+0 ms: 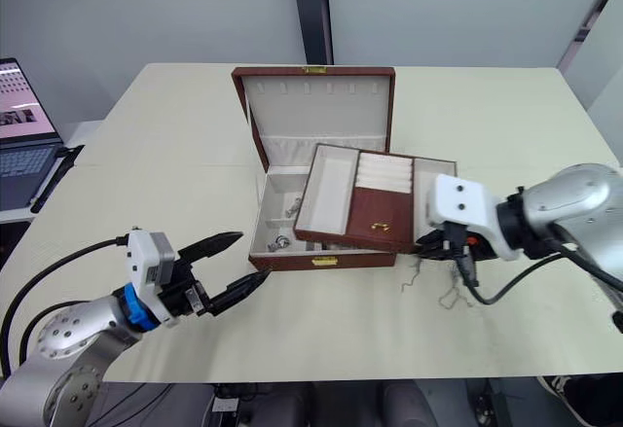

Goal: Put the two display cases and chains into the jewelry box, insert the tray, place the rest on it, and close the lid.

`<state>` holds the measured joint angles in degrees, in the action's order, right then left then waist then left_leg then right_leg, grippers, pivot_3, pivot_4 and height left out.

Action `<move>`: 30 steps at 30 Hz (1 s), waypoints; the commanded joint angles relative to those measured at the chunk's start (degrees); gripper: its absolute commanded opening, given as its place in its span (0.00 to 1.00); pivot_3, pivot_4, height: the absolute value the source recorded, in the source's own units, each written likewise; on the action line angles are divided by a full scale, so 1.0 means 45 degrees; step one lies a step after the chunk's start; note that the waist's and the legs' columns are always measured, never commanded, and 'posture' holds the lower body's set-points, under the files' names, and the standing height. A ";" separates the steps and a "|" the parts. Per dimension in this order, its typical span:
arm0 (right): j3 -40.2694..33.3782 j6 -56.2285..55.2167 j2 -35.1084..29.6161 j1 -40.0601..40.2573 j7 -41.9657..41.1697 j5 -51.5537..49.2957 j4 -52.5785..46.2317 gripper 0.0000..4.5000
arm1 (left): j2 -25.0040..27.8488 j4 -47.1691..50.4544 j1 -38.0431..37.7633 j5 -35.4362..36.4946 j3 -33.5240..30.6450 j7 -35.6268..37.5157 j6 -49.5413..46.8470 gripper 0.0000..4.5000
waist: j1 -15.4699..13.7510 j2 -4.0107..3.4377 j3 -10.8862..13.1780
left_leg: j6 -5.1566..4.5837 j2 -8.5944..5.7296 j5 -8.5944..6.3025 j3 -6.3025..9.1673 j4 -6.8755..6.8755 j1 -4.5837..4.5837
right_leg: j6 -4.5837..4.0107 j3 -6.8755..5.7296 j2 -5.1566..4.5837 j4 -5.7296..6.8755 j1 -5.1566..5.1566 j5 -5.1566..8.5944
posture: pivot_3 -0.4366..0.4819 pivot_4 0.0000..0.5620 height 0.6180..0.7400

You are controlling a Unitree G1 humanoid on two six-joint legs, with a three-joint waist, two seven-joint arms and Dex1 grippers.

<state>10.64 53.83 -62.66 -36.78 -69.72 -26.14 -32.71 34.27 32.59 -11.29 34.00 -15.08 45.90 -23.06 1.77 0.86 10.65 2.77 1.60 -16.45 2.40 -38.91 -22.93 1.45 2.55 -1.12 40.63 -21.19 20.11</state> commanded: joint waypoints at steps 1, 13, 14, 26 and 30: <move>0.0850 -0.0360 0.0498 -0.0918 0.0361 0.0703 0.0464 0.00 | -0.0209 0.0844 -0.0298 0.0111 -0.0310 -0.0403 0.0406 1.00 | -0.0002 0.0002 -0.0001 | 0.0000 -0.0002 0.0000 0.0001 0.0000 0.0000 | 0.0000 0.0000 -0.0002 0.0001 0.0001 0.0000 | 0.48 0.27 1.00; 0.3584 -0.1639 0.2932 -0.2980 0.0312 0.2704 0.2844 0.00 | -0.1072 0.2509 -0.2156 0.0053 -0.0699 -0.2175 0.0558 1.00 | 0.0014 0.0003 -0.0001 | 0.0000 -0.0002 0.0000 0.0014 0.0003 -0.0005 | -0.0001 -0.0003 -0.0003 0.0000 -0.0004 0.0000 | 0.48 0.27 1.00; 0.3699 -0.1726 0.3080 -0.3067 0.0260 0.2798 0.2981 0.00 | -0.1115 0.2558 -0.2244 0.0100 -0.0755 -0.2266 0.0565 1.00 | 0.0015 0.0003 -0.0002 | 0.0000 -0.0001 0.0000 0.0016 0.0004 -0.0003 | -0.0001 -0.0007 -0.0002 0.0001 -0.0003 0.0000 | 0.48 0.27 1.00; 0.4494 -0.2244 0.4492 -0.3633 -0.0165 0.3656 0.4009 0.00 | -0.1299 0.2957 -0.2759 0.0123 -0.0899 -0.2932 0.0614 1.00 | 0.0018 0.0003 -0.0001 | 0.0000 -0.0003 0.0000 0.0026 0.0004 -0.0004 | -0.0001 -0.0013 -0.0002 0.0000 -0.0002 0.0000 | 0.48 0.27 1.00; 0.4644 -0.2247 0.4663 -0.3549 -0.0069 0.3951 0.4185 0.00 | -0.1298 0.3091 -0.2780 0.0145 -0.0876 -0.3082 0.0579 1.00 | 0.0017 0.0004 -0.0002 | 0.0000 -0.0002 0.0000 0.0029 0.0004 -0.0003 | -0.0002 -0.0015 -0.0001 0.0001 -0.0001 0.0000 | 0.48 0.27 1.00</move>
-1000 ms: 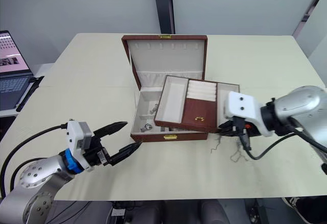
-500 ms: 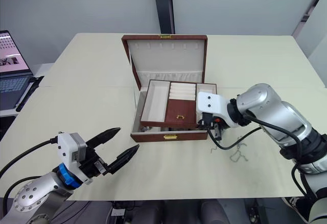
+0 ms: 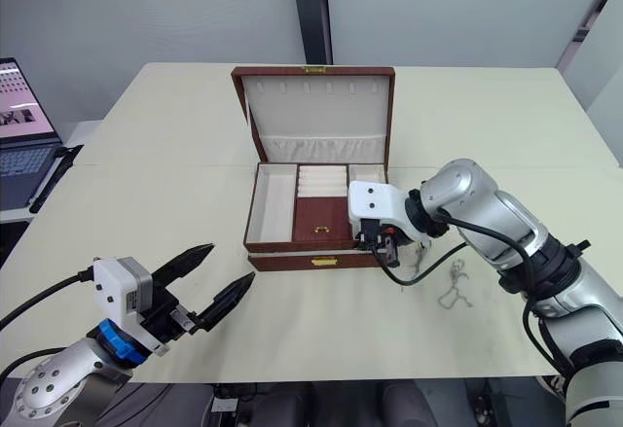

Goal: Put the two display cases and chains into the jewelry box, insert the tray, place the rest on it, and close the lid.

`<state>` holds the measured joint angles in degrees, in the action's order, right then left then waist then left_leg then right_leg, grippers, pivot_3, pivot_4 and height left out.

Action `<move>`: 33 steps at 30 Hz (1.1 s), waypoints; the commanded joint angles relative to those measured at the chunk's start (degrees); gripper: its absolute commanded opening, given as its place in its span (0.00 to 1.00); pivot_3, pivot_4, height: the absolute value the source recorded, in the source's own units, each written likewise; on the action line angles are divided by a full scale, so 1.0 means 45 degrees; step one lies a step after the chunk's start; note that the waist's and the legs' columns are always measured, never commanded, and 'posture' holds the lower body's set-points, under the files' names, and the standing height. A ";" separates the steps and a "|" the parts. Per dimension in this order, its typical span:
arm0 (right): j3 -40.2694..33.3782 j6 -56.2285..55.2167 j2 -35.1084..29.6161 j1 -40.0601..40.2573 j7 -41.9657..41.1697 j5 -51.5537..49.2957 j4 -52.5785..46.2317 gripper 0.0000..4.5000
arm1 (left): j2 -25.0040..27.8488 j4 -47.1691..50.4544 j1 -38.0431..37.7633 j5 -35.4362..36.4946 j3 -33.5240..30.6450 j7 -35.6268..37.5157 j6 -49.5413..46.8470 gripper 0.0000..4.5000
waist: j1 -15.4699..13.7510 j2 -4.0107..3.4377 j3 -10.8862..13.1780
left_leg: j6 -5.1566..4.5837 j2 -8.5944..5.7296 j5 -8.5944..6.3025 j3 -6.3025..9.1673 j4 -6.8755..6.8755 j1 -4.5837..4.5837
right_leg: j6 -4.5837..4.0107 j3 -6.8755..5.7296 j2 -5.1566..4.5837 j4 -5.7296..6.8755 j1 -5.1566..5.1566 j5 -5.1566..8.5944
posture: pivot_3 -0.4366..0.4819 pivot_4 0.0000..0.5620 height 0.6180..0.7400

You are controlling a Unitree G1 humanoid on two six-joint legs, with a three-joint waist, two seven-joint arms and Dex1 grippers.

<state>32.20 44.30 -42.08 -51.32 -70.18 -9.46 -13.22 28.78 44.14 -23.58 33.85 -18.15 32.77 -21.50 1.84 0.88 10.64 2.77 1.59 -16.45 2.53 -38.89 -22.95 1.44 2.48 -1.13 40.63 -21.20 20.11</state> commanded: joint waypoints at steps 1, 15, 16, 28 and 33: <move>-0.0134 -0.0120 0.0125 -0.0302 0.0057 0.0316 -0.0103 0.00 | -0.0079 0.0553 -0.0054 0.0178 -0.0182 -0.0192 0.0221 1.00 | 0.0002 0.0000 0.0000 | 0.0000 0.0000 0.0000 0.0000 0.0000 0.0001 | 0.0000 0.0001 0.0000 0.0000 0.0000 0.0000 | 0.48 0.27 1.00; 0.0015 -0.0077 0.0316 0.0016 0.0146 0.0791 0.0114 0.00 | 0.0078 0.0724 0.0182 0.0250 0.0010 -0.0476 -0.0028 1.00 | 0.0003 0.0000 0.0000 | 0.0000 -0.0002 0.0000 0.0000 0.0000 0.0001 | 0.0000 0.0000 0.0000 -0.0001 -0.0001 0.0000 | 0.48 0.27 1.00; 0.0019 -0.0068 0.0344 0.0029 0.0159 0.0839 0.0156 0.00 | 0.0080 0.0722 0.0202 0.0244 0.0023 -0.0494 -0.0040 1.00 | 0.0004 0.0000 0.0000 | 0.0000 -0.0001 0.0000 -0.0001 0.0000 0.0001 | 0.0000 0.0000 0.0000 -0.0001 -0.0001 0.0000 | 0.48 0.27 1.00; 0.0011 -0.0018 0.0479 0.0064 -0.0026 0.0932 0.0078 0.00 | 0.0041 0.0757 0.0227 0.0185 0.0138 -0.0619 -0.0063 1.00 | 0.0001 0.0000 0.0000 | 0.0000 -0.0002 0.0000 -0.0001 0.0000 0.0002 | 0.0000 0.0000 0.0000 -0.0001 0.0000 0.0000 | 0.48 0.27 1.00; 0.0009 0.0276 0.0511 0.0090 -0.0052 0.0798 -0.0239 0.00 | 0.0034 0.0700 0.0243 0.0169 0.0174 -0.0609 -0.0055 1.00 | 0.0001 0.0000 0.0000 | 0.0000 -0.0002 0.0000 0.0000 0.0001 0.0001 | 0.0000 0.0001 0.0000 -0.0001 0.0000 0.0000 | 0.48 0.27 1.00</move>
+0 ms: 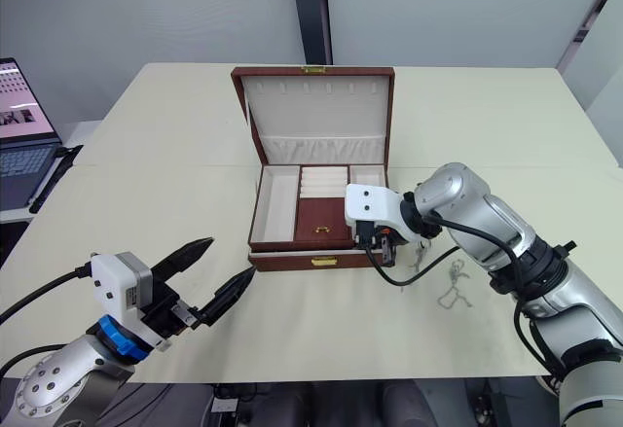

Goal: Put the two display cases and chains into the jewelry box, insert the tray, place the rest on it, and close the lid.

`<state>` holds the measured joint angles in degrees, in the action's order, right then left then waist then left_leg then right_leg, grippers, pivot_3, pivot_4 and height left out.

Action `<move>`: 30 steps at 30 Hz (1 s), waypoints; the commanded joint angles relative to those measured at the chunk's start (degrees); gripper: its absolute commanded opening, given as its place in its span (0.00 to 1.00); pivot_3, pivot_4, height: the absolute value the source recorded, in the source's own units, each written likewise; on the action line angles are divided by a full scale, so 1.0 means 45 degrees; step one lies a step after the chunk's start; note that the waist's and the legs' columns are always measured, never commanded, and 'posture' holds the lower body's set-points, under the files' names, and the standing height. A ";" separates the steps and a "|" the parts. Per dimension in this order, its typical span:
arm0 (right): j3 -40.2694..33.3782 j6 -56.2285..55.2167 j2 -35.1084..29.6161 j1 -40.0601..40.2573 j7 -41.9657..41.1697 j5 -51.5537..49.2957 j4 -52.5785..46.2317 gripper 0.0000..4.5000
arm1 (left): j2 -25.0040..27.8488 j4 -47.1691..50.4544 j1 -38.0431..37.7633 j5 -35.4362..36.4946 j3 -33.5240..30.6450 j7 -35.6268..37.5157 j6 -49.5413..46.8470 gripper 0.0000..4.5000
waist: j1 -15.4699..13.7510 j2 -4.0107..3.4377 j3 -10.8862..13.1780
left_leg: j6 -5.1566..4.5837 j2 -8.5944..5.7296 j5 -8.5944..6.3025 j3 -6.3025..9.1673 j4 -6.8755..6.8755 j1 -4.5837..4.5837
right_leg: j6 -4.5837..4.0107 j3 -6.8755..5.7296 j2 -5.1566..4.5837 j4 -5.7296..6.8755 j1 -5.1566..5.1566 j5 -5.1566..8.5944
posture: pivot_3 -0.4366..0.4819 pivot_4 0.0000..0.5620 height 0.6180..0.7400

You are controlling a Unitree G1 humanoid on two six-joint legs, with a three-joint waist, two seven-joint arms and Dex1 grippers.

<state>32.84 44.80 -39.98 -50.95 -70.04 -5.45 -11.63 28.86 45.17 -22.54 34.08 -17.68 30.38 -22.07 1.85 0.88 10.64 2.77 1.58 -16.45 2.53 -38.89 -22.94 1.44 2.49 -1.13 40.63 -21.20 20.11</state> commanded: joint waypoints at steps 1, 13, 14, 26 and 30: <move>-0.0122 0.0236 0.0057 0.0030 -0.0073 -0.0118 -0.0665 0.00 | 0.0014 0.0452 0.0022 0.0103 0.0082 -0.0072 0.0082 1.00 | 0.0000 0.0000 0.0000 | 0.0000 -0.0001 0.0000 0.0000 0.0000 0.0000 | 0.0000 -0.0001 0.0000 0.0000 0.0000 0.0000 | 0.48 0.27 1.00; -0.0192 0.0451 0.0019 0.0071 -0.0053 -0.0213 -0.0892 0.00 | 0.0060 0.0290 0.0125 0.0067 0.0122 -0.0016 0.0117 1.00 | 0.0000 0.0000 0.0000 | 0.0000 0.0000 0.0000 0.0003 0.0004 -0.0001 | 0.0000 -0.0001 0.0000 -0.0002 0.0000 0.0000 | 0.48 0.27 1.00; -0.0246 0.0414 0.0031 0.0040 -0.0027 -0.0209 -0.0861 0.06 | 0.0066 0.0276 0.0140 0.0062 0.0117 -0.0009 0.0119 1.00 | 0.0000 0.0000 0.0000 | 0.0000 0.0000 0.0000 0.0003 0.0004 -0.0001 | 0.0000 -0.0001 0.0000 -0.0002 0.0000 0.0000 | 0.48 0.27 1.00; -0.1594 0.0515 0.0319 -0.0755 0.0037 -0.0967 -0.0359 0.76 | 0.0163 0.0104 0.0261 0.0085 0.0018 0.0113 0.0130 1.00 | 0.0004 0.0000 0.0000 | 0.0000 0.0001 0.0000 0.0004 0.0005 0.0000 | 0.0000 -0.0002 0.0001 -0.0003 0.0000 0.0000 | 0.48 0.27 1.00; -0.2527 0.0168 0.1395 -0.0751 0.0963 -0.1291 0.0498 0.99 | 0.0193 0.0036 0.0363 0.0082 0.0042 0.0142 0.0132 1.00 | 0.0027 0.0000 0.0000 | 0.0000 0.0002 0.0000 -0.0001 0.0005 0.0003 | 0.0000 0.0001 0.0004 0.0000 0.0000 0.0000 | 0.48 0.27 1.00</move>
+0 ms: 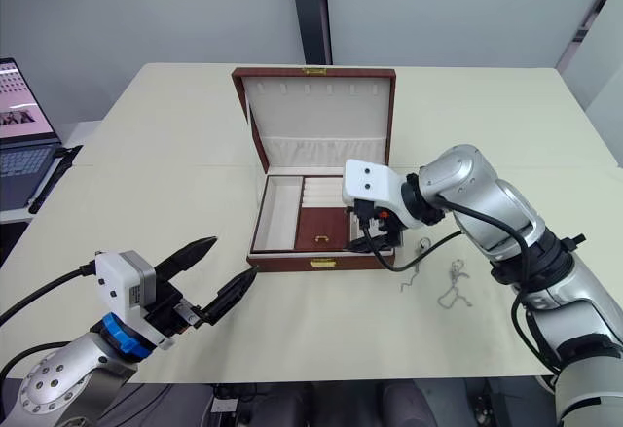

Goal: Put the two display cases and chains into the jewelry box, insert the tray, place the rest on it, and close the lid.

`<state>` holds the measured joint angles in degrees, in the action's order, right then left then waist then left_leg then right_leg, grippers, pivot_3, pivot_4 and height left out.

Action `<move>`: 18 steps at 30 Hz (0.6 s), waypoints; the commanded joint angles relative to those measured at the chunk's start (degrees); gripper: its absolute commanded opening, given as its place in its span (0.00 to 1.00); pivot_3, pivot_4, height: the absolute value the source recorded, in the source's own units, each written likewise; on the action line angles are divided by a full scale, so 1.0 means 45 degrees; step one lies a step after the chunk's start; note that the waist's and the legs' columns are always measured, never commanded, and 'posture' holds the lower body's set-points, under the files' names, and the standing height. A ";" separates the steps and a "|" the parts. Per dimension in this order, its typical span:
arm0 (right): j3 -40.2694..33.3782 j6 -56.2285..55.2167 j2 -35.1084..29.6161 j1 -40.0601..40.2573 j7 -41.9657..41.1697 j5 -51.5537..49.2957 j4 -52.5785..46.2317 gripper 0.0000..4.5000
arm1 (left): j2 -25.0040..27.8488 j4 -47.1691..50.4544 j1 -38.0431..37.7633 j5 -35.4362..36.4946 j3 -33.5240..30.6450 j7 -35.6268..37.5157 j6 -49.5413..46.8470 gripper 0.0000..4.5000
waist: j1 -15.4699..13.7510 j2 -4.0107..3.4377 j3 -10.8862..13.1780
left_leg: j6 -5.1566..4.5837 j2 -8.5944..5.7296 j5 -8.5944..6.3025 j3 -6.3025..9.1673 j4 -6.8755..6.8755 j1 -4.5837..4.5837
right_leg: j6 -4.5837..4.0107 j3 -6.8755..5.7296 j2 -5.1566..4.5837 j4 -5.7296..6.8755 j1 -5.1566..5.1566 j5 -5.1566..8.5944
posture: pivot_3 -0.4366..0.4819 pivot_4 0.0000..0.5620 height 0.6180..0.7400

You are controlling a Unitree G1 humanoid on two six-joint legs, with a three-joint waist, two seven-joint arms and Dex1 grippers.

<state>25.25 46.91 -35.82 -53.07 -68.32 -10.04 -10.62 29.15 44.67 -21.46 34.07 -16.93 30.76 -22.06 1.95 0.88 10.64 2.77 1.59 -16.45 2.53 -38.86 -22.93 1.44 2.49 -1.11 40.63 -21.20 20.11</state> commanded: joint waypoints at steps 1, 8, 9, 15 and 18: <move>-0.1188 -0.0708 0.0855 -0.0162 0.0899 -0.0376 0.0553 0.99 | 0.0134 0.0138 0.0138 0.0088 -0.0127 0.0070 0.0129 1.00 | 0.0002 0.0000 0.0000 | 0.0000 0.0000 0.0000 0.0001 0.0000 -0.0001 | 0.0000 0.0000 0.0001 0.0001 -0.0001 0.0000 | 0.48 0.27 1.00; -0.3313 -0.4666 0.3433 0.1297 0.1938 -0.1499 0.2635 0.71 | 0.0203 0.0041 0.0288 0.0095 -0.0072 0.0140 0.0087 1.00 | -0.0001 0.0007 -0.0004 | 0.0001 0.0001 0.0000 0.0000 0.0005 -0.0002 | 0.0000 -0.0001 0.0001 0.0002 -0.0001 0.0000 | 0.48 0.27 1.00; -0.3261 -0.5002 0.3518 0.1565 0.1826 -0.1479 0.2916 0.64 | 0.0218 0.0024 0.0318 0.0101 -0.0080 0.0147 0.0085 1.00 | -0.0002 0.0007 -0.0004 | 0.0001 0.0000 0.0000 0.0000 0.0006 -0.0002 | 0.0000 -0.0001 0.0000 0.0001 0.0001 0.0000 | 0.48 0.27 1.00; -0.2573 -0.6543 0.3620 0.2439 0.1639 -0.0670 0.4537 0.28 | 0.0301 -0.0032 0.0426 0.0141 -0.0150 0.0178 0.0079 1.00 | -0.0004 0.0007 -0.0004 | 0.0001 -0.0001 0.0001 -0.0012 0.0004 -0.0001 | 0.0000 -0.0002 -0.0002 0.0004 -0.0003 0.0000 | 0.48 0.27 1.00; -0.2301 -0.6679 0.3524 0.2575 0.1678 -0.0261 0.5090 0.11 | 0.0314 -0.0017 0.0438 0.0147 -0.0193 0.0179 0.0064 1.00 | 0.0064 0.0006 -0.0004 | 0.0002 0.0007 0.0001 -0.0017 0.0005 0.0006 | 0.0000 0.0000 0.0006 0.0019 -0.0010 0.0000 | 0.48 0.27 1.00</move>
<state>14.81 18.22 -19.87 -41.48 -60.84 -11.88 12.66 30.03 43.94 -19.59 34.07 -16.91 31.49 -22.07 2.24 0.91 10.63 2.78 1.63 -16.45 2.46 -38.84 -22.90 1.44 2.49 -1.07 40.71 -21.24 20.11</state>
